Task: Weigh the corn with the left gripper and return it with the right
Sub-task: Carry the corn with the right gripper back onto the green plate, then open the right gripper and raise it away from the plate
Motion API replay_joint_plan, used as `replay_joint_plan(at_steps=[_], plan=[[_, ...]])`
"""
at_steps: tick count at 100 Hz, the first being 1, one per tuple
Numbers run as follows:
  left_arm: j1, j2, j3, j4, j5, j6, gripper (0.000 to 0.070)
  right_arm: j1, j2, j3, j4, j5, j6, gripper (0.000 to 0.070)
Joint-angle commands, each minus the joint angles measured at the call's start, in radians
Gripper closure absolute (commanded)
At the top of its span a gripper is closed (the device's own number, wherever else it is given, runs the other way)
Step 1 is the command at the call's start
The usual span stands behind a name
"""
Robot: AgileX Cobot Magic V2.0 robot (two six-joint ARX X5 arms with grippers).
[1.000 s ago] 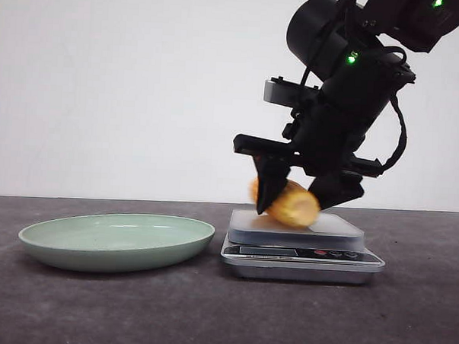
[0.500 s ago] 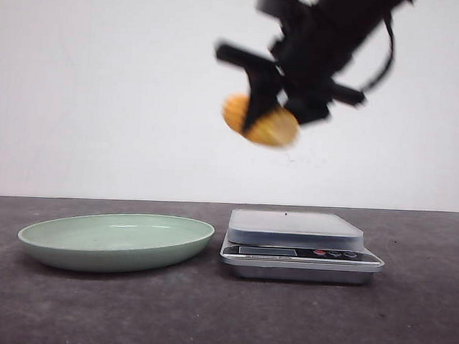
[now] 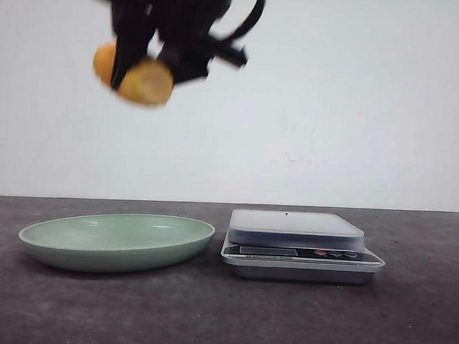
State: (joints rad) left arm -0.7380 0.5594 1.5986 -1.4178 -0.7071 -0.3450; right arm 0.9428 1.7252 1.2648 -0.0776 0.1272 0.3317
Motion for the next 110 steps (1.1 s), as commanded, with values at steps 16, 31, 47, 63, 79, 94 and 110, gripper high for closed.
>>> replay_joint_plan(at_steps=[16,31,47,63,79,94,110], plan=[[-0.008,0.004,0.016,-0.026,-0.003,-0.012,0.0307,0.010,0.154,0.033,0.037,0.004,0.076,0.0700],[-0.008,0.004,0.016,-0.026,-0.003,-0.012,0.0307,0.005,0.225,0.033,0.037,0.000,0.115,0.0694],[-0.008,0.004,0.016,-0.026,-0.003,-0.012,0.0307,0.005,0.245,0.033,0.034,-0.003,0.114,0.0221],[-0.008,0.004,0.016,-0.026,-0.003,-0.011,0.0307,-0.001,0.224,0.039,0.032,-0.003,0.078,0.0064],[-0.008,0.004,0.016,-0.027,-0.003,-0.010,0.0307,-0.056,0.124,0.088,-0.097,-0.002,-0.011,0.0072],[-0.008,0.004,0.016,-0.027,-0.003,-0.008,0.0307,-0.138,-0.046,0.119,-0.193,0.005,-0.073,0.0082],[-0.008,0.004,0.016,-0.027,-0.003,-0.007,0.0307,-0.251,-0.284,0.120,-0.305,0.005,-0.122,0.0085]])
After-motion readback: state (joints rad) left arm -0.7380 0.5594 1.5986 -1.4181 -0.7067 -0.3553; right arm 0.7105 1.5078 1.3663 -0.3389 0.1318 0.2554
